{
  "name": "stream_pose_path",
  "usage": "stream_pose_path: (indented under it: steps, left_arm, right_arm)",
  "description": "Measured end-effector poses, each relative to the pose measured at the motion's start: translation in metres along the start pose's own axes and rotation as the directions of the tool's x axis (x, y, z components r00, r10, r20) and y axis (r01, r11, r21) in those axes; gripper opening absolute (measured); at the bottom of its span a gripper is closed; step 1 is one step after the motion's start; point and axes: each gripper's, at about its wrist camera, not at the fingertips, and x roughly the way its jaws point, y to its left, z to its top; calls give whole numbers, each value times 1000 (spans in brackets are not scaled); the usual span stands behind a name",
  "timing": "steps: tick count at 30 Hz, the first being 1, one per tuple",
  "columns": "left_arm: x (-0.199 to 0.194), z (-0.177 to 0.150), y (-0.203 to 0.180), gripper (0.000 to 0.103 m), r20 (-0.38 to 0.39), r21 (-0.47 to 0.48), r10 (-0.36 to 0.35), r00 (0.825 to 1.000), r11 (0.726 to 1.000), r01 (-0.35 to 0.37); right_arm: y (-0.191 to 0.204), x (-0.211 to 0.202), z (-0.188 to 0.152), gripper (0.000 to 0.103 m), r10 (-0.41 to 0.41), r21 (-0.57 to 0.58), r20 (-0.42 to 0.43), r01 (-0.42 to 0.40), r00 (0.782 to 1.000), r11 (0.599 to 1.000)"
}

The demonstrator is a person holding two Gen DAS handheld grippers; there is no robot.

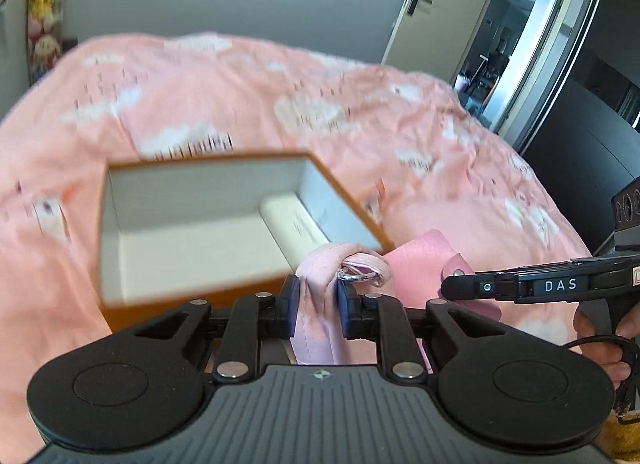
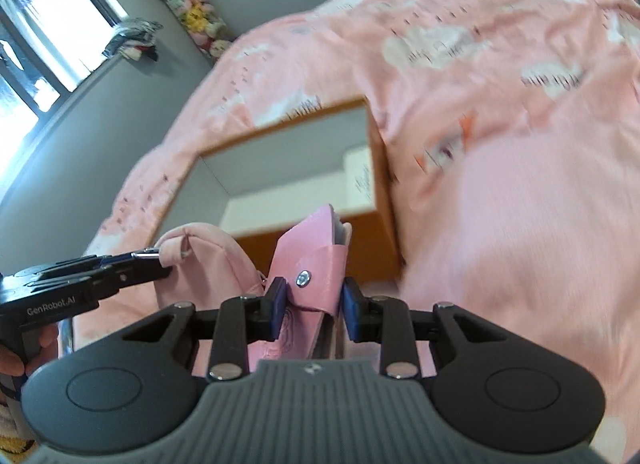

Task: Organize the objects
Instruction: 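Carry the pink wallet and pink pouch over the shoebox with both tools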

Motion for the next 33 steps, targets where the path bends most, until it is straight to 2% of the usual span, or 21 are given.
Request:
stream_pose_path:
  steps: [6, 10, 12, 18, 22, 26, 30, 33]
  left_arm:
    - [-9, 48, 5, 22, 68, 99, 45, 997, 994, -51]
    - [10, 75, 12, 22, 82, 160, 94, 992, 981, -107]
    - [28, 80, 22, 22, 62, 176, 123, 990, 976, -132]
    - [90, 74, 47, 22, 16, 231, 187, 982, 955, -186]
    - [125, 71, 53, 22, 16, 287, 224, 974, 932, -219]
    - [145, 75, 63, 22, 18, 280, 215, 976, 936, -211]
    - [151, 77, 67, 22, 38, 302, 180, 983, 936, -183]
    - [153, 74, 68, 22, 40, 354, 164, 986, 920, -167]
  right_arm:
    - [18, 5, 44, 31, 46, -29, 59, -45, 997, 999]
    - [23, 19, 71, 31, 49, -30, 89, -47, 995, 998]
    - [23, 33, 81, 31, 39, -30, 81, -37, 996, 999]
    - [17, 84, 93, 31, 43, -20, -25, -44, 999, 999]
    - [13, 121, 97, 31, 62, 9, -127, -61, 990, 998]
    - [11, 152, 103, 31, 91, 45, -200, -83, 975, 995]
    - [16, 178, 111, 30, 66, 27, -220, -61, 973, 998]
    - [13, 197, 116, 30, 61, 48, -225, -51, 972, 998]
